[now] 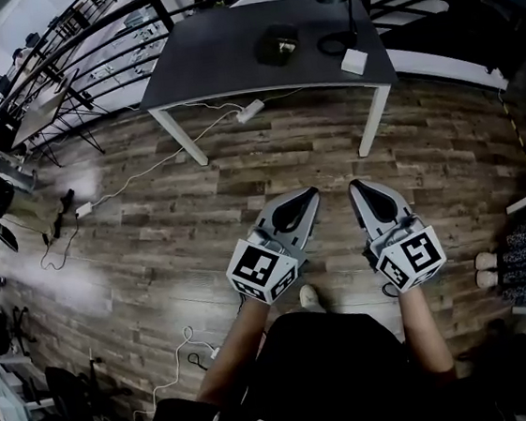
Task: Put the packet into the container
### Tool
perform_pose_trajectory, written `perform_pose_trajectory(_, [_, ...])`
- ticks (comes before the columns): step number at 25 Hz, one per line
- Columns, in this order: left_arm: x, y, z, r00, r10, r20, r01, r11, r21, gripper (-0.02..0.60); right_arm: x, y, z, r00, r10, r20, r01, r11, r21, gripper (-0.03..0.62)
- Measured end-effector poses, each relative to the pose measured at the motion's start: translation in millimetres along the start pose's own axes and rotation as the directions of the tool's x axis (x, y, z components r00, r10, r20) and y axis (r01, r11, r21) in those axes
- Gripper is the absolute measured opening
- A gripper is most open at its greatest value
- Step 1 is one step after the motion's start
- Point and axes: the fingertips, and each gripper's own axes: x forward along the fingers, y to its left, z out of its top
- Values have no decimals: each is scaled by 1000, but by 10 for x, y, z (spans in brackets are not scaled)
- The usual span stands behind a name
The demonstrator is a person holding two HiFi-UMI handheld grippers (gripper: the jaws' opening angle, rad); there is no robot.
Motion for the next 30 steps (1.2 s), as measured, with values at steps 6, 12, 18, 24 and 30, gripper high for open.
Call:
perform_pose_trajectory(6, [47, 344, -37, 1000, 2, -3, -3, 1000, -14, -5, 262, -105, -3, 1000, -31, 5, 31, 1000, -2, 5])
perform_pose_trajectory(12, [323, 508, -86, 1000, -11, -17, 11, 999, -32, -5, 438, -411, -12, 999, -46, -9, 46, 999, -1, 5])
perform_pose_trajectory(18, [838, 758, -217, 999, 11, -39, -12, 999, -39, -5, 663, -1056, -59, 998, -55, -11, 55, 998, 11, 5])
perform_pose_trajectory(24, [1304, 1065, -233, 999, 39, -35, -41, 998, -37, -5, 964, -1588, -31, 999, -41, -7, 41, 999, -11, 5])
perform_pose_trajectory(30, [1803, 1372, -236, 998, 47, -39, -48, 998, -37, -5, 1314, -2052, -5, 1000, -27, -3, 27, 1000, -6, 5])
